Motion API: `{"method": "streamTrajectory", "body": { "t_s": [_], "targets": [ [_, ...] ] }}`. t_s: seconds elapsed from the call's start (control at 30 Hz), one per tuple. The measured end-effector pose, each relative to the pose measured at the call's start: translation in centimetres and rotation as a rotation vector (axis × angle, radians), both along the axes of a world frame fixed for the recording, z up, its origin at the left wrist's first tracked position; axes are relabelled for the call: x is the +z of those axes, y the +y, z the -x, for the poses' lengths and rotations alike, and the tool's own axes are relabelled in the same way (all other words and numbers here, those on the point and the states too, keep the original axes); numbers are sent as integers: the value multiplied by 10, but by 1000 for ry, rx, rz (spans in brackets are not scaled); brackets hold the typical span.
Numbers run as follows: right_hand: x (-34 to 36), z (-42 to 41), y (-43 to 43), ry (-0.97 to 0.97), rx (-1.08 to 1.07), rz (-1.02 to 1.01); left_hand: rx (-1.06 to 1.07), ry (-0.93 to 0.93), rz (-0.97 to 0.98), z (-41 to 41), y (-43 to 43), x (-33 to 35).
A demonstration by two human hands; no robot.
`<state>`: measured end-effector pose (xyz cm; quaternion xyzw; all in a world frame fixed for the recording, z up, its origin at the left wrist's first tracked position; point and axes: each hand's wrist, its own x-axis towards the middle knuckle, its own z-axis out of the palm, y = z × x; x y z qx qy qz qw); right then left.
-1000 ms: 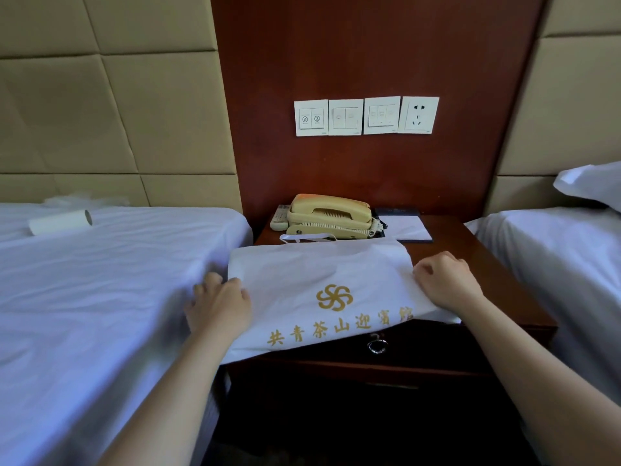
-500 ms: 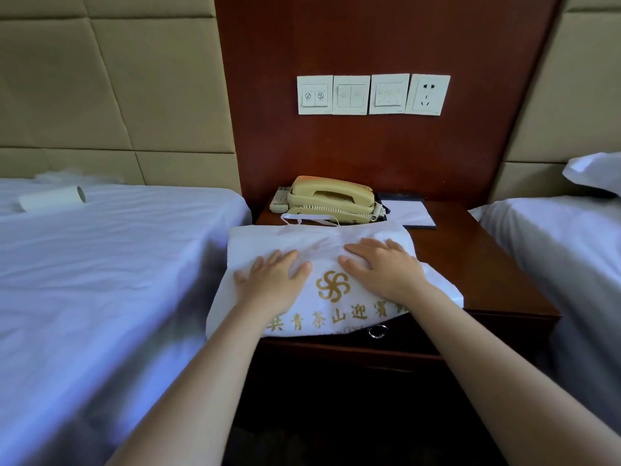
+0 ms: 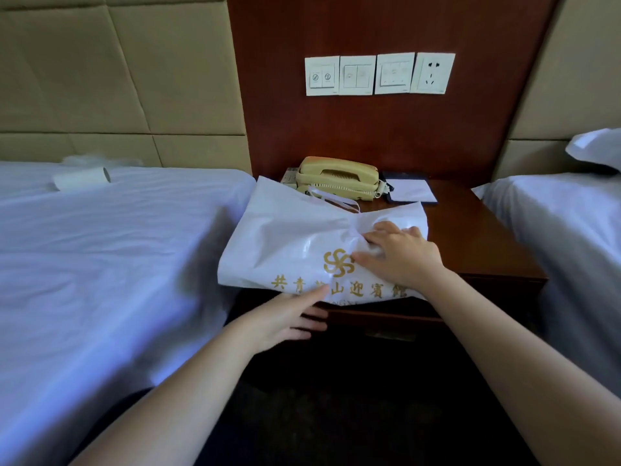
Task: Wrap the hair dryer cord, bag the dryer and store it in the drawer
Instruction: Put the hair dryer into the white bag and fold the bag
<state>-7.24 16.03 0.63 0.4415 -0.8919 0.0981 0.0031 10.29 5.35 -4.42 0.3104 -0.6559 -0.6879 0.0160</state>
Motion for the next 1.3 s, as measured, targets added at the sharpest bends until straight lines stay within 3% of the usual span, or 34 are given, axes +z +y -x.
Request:
{"method": "streamTrajectory", "body": {
  "t_s": [0.1,0.17,0.5,0.8,0.93,1.07,1.3],
  "targets": [
    [-2,-8,7,33,-7,12,326,378,-177,21,8,-1],
    [-5,-13,8,57,-9,23,409,462,-206,34,13,0],
    [-14,-14,15,47,21,87,672,399,-424,76,23,12],
    [-17,-10,31,-10,57,111,436,333,-393,88,41,6],
    [-19,-7,40,-83,90,106,561,298,-378,93,45,9],
    [-21,4,48,-260,101,274,707,388,-363,95,45,14],
    [-15,18,56,-458,137,876,683,592,-432,80,26,35]
  ]
}}
